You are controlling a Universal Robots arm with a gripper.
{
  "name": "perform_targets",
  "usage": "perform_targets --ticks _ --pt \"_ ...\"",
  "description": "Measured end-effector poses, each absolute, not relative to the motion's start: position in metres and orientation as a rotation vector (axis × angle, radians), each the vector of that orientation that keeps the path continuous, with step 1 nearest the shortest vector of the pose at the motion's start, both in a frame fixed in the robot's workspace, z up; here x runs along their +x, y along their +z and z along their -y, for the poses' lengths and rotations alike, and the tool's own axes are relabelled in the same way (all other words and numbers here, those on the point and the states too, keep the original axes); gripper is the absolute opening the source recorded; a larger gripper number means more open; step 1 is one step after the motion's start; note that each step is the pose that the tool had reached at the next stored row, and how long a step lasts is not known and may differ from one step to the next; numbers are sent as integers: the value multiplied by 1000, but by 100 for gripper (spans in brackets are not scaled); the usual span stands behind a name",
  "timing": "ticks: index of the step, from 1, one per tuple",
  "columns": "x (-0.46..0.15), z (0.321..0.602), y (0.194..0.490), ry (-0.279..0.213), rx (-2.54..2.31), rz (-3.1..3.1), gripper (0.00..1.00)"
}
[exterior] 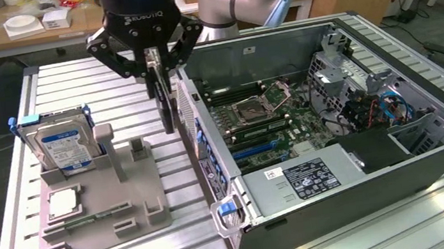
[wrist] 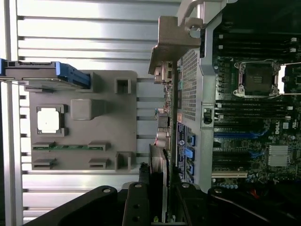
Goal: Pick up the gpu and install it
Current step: 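Pick up the gpu and move the gpu toward the slot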
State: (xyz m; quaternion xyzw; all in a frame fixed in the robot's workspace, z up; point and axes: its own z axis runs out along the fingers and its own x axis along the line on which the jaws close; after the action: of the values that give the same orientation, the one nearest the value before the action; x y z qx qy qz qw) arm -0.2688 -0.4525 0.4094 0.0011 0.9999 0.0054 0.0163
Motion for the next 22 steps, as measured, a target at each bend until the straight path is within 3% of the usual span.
perform_targets --ticks 22 --pt "-220 453 409 17 -1 -3109 27"
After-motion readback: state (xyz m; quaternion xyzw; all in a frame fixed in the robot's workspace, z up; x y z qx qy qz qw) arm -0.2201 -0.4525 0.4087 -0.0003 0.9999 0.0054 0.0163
